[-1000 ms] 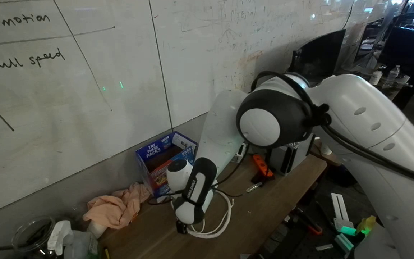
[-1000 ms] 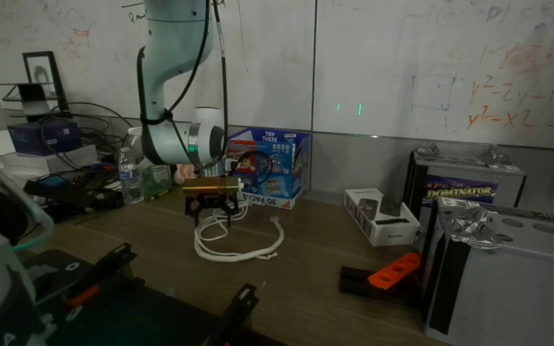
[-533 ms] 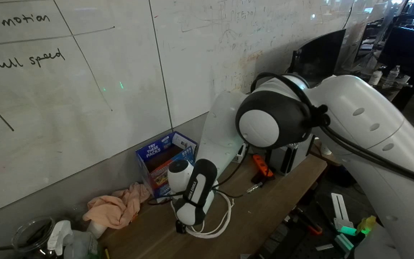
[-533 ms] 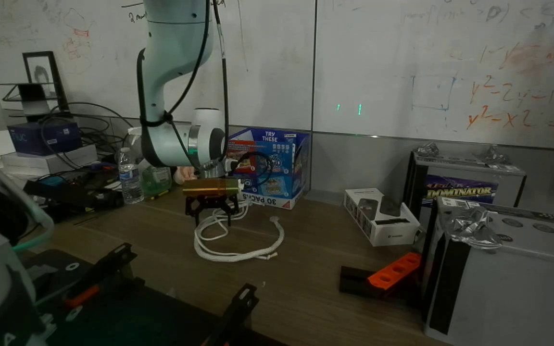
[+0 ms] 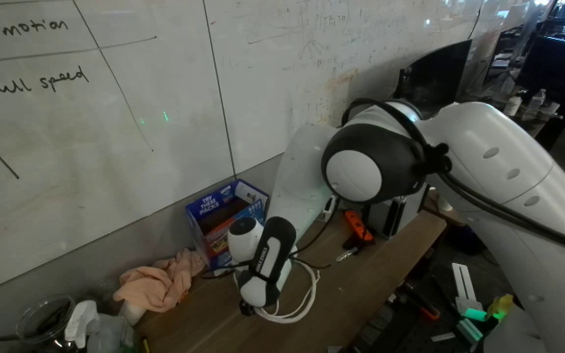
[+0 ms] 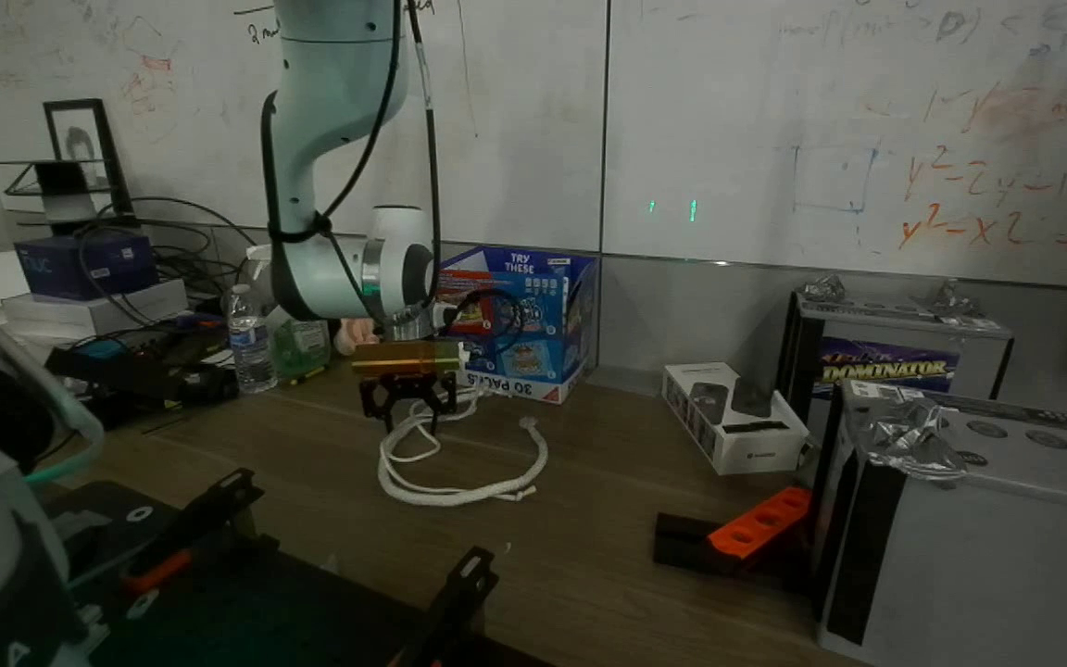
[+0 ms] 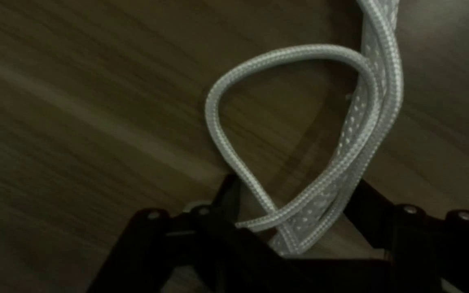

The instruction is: Put the ropes inside the box.

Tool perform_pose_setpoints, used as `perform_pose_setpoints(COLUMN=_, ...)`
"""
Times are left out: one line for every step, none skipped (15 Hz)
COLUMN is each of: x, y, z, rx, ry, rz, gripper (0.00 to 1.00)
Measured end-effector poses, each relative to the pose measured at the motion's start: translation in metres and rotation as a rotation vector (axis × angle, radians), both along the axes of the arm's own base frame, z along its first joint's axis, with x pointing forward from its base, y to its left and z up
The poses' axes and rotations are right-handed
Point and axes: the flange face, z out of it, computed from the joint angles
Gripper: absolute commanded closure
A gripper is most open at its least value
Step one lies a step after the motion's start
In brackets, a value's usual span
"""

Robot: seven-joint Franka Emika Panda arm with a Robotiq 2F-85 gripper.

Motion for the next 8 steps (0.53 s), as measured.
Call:
perform_pose_setpoints(x=0.000, y=0.002, z=0.001, rx=0.000, ry=-0.001, rz=0.004, gripper=0.71)
perform_pose_setpoints(x=-0.001, y=0.005, z=0.001, rx=0.000, ry=-0.003, rz=0.009, gripper=0.78)
perform_pose_setpoints(x=-0.002, y=0.007, z=0.002, rx=-0.001, ry=-0.004, rz=0.014, gripper=0.86)
perform_pose_setpoints(x=-0.003, y=0.009, z=0.002, rx=-0.002, ry=-0.004, rz=0.019, gripper=0.91)
perform_pose_setpoints(x=-0.004, y=0.011, z=0.002, rx=-0.002, ry=-0.003, rz=0.022, gripper=0.93)
perform_pose_setpoints(x=-0.005, y=0.013, z=0.003, rx=-0.004, ry=0.000, rz=0.025, gripper=0.95)
perform_pose_setpoints(x=-0.006, y=0.013, z=0.003, rx=-0.006, ry=0.007, rz=0.026, gripper=0.97)
perform_pose_setpoints(x=-0.007, y=0.013, z=0.002, rx=-0.010, ry=0.022, rz=0.028, gripper=0.93)
